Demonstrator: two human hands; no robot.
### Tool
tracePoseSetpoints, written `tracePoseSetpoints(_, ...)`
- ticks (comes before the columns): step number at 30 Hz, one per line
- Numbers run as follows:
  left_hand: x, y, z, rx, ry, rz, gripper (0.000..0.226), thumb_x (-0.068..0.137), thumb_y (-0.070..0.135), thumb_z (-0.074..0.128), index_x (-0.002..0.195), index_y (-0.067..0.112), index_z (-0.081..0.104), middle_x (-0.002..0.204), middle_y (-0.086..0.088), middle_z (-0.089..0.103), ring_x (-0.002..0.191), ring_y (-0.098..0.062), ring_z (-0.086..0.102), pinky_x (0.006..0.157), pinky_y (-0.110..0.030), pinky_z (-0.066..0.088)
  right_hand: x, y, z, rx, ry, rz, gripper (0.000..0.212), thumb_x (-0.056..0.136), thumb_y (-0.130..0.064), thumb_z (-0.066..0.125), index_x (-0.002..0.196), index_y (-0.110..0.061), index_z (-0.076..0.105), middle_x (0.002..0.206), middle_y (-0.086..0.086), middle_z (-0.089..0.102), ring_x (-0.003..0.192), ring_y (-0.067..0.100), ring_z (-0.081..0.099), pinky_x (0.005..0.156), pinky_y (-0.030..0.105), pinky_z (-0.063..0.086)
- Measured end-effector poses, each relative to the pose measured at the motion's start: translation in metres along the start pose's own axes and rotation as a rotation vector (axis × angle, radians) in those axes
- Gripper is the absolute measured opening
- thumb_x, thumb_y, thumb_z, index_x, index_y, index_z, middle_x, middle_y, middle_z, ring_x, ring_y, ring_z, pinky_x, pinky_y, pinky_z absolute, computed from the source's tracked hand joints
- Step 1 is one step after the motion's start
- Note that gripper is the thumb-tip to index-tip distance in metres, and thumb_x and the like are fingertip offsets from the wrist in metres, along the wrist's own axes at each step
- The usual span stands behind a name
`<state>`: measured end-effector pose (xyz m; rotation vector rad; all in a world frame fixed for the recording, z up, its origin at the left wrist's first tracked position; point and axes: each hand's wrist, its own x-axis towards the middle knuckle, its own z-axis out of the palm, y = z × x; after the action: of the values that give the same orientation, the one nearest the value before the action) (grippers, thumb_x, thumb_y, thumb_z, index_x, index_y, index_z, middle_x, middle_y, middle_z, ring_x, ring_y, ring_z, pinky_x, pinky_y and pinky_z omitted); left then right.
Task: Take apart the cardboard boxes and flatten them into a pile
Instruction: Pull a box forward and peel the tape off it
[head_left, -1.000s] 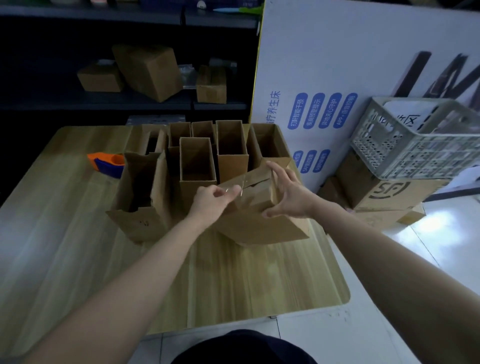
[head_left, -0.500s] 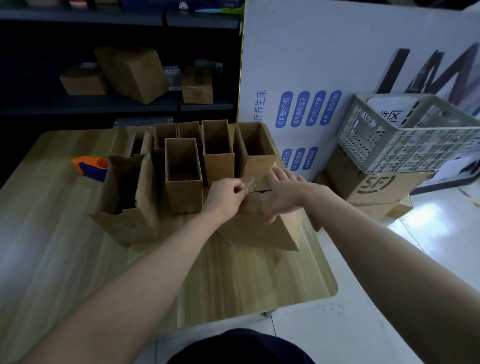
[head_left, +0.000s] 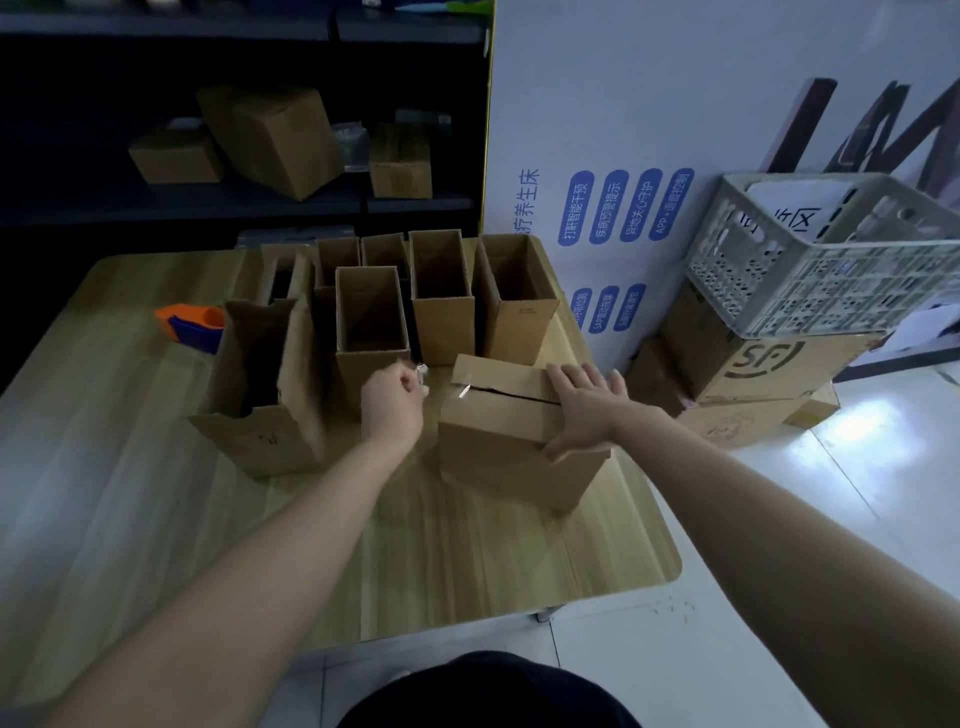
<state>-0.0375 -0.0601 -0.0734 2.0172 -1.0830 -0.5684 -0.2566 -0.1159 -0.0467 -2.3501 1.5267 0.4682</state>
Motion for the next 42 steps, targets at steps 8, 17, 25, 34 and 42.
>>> tracePoseSetpoints(8,-0.006,0.004,0.011,0.078,-0.227,0.027,0.030,0.100,0.012,0.038,0.092,0.000,0.064,0.091,-0.013,0.064,0.088,-0.027,0.060,0.075,-0.031,0.048,0.008,-0.016,0.004,0.043,0.060,-0.045,0.121,0.067,-0.053,0.077,0.153,-0.022,-0.004,0.158,0.005,0.009,0.146,0.029,0.005,0.118,0.052,-0.004)
tracePoseSetpoints(17,-0.007,0.006,0.002,0.038,-0.238,0.061,0.040,0.096,0.034,0.047,0.078,0.001,0.062,0.081,-0.008,0.058,0.072,-0.013,0.050,0.066,-0.022,0.033,0.015,-0.028,0.016,0.061,0.161,-0.037,0.122,0.064,-0.059,0.076,0.151,-0.019,0.002,0.155,0.006,0.014,0.145,0.030,0.006,0.116,0.056,-0.007)
tracePoseSetpoints(25,-0.003,0.015,0.012,0.224,-0.247,0.174,0.051,0.086,0.048,0.060,0.121,0.012,0.050,0.124,-0.002,0.046,0.112,-0.017,0.047,0.089,-0.031,0.044,0.014,-0.031,0.015,0.064,0.161,-0.021,0.123,0.064,-0.059,0.076,0.151,-0.018,0.000,0.155,0.007,0.013,0.145,0.031,0.004,0.116,0.053,-0.008)
tracePoseSetpoints(34,0.026,-0.022,-0.023,0.041,0.094,-0.012,0.015,0.092,0.013,0.058,0.104,0.007,0.066,0.102,-0.003,0.056,0.091,-0.017,0.056,0.077,-0.022,0.041,0.015,-0.028,0.014,0.054,0.147,-0.044,0.121,0.064,-0.057,0.077,0.151,-0.019,0.002,0.155,0.005,0.015,0.145,0.030,0.007,0.118,0.051,-0.005)
tracePoseSetpoints(42,0.008,-0.084,-0.048,0.185,0.113,-0.028,0.018,0.090,0.008,0.059,0.107,0.009,0.063,0.104,-0.011,0.061,0.093,-0.022,0.059,0.075,-0.026,0.042,0.019,-0.025,0.005,-0.018,0.108,0.022,0.124,0.064,-0.058,0.077,0.152,-0.018,-0.001,0.155,0.008,0.014,0.145,0.032,0.007,0.118,0.053,0.003)
